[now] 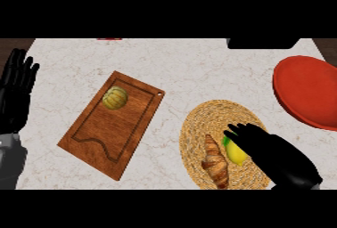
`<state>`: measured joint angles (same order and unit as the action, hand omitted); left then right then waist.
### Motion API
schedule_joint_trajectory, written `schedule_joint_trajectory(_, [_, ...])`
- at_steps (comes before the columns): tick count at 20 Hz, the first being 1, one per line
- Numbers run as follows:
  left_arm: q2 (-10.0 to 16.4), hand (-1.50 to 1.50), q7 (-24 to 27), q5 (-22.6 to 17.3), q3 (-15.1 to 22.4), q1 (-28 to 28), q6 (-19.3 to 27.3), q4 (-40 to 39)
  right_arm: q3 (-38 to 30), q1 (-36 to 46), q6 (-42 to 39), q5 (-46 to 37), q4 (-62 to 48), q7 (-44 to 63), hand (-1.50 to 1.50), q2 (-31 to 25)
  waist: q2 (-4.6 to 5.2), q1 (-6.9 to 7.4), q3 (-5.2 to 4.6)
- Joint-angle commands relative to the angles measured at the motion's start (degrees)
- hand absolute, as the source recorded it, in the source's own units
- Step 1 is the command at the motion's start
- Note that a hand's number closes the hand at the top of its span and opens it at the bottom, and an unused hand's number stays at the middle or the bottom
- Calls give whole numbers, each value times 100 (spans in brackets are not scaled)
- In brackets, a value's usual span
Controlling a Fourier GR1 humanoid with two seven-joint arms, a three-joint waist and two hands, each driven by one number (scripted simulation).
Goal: Pick the lemon from the placemat and place it in the bowl
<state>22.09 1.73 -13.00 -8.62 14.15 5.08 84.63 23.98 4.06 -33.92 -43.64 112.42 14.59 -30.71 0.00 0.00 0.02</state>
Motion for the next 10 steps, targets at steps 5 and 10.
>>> schedule_joint_trajectory(5, [-103, 0, -475, 40, -110, 3, -53, 507, -67, 100, 38, -439, -420, -731, -150, 361, -5, 10, -1])
schedule_joint_trajectory(10, [-182, 0, 166, 258, -176, -298, -324, 148, -132, 215, 153, -860, -1056, -1002, -150, 510, -2, 12, -2])
